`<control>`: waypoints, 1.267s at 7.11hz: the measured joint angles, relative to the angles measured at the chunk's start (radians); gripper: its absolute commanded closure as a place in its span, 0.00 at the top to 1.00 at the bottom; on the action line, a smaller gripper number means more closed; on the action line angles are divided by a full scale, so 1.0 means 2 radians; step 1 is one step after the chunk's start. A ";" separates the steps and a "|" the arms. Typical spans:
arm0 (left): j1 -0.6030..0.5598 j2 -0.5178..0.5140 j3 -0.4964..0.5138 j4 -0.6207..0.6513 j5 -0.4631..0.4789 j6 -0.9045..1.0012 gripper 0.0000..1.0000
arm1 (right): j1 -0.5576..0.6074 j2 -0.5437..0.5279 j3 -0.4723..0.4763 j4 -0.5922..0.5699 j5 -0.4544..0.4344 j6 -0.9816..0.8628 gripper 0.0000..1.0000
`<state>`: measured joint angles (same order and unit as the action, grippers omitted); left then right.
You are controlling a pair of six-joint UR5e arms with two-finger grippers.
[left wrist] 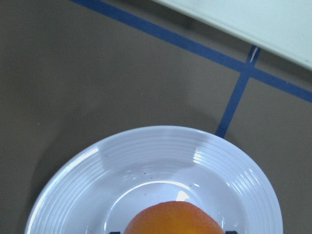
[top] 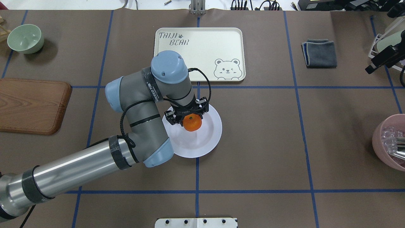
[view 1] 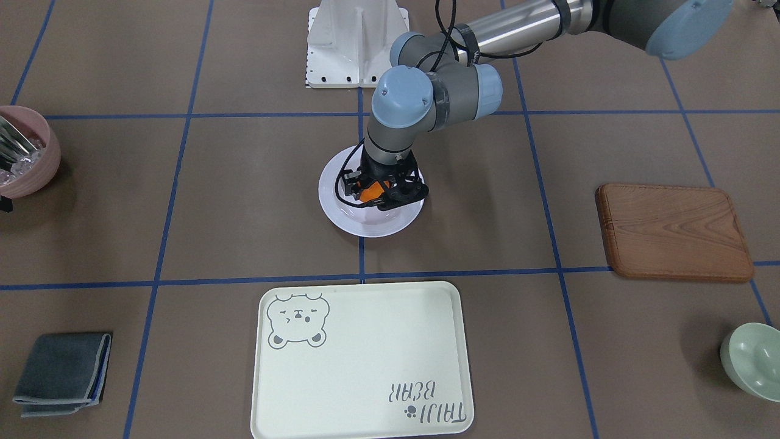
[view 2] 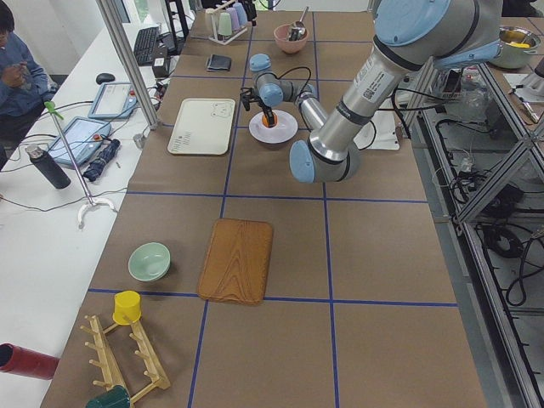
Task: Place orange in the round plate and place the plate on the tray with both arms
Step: 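Carry the orange with the left gripper and lower it onto the white plate, then open the left gripper and lift away while the right arm reaches toward the plate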
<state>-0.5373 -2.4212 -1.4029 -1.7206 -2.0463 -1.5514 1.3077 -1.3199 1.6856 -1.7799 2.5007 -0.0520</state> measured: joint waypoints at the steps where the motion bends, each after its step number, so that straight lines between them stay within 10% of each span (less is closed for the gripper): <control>1: 0.004 -0.002 0.006 -0.001 0.003 0.000 0.00 | -0.005 0.000 0.003 0.000 0.004 0.014 1.00; 2: 0.006 -0.003 0.009 -0.002 0.006 0.001 0.00 | -0.009 0.000 0.005 0.000 0.006 0.020 1.00; 3: 0.007 -0.003 0.012 -0.004 0.011 0.000 0.48 | -0.013 0.000 0.005 0.001 0.006 0.022 1.00; 5: 0.008 -0.004 0.013 -0.007 0.017 0.000 0.98 | -0.017 0.000 0.006 0.001 0.007 0.023 1.00; 9: 0.006 -0.001 0.005 -0.007 0.022 0.000 0.98 | -0.043 0.008 0.017 0.028 0.007 0.102 1.00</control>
<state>-0.5247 -2.4232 -1.3933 -1.7336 -2.0017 -1.5505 1.2224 -1.3047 1.7197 -1.7236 2.5142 0.1511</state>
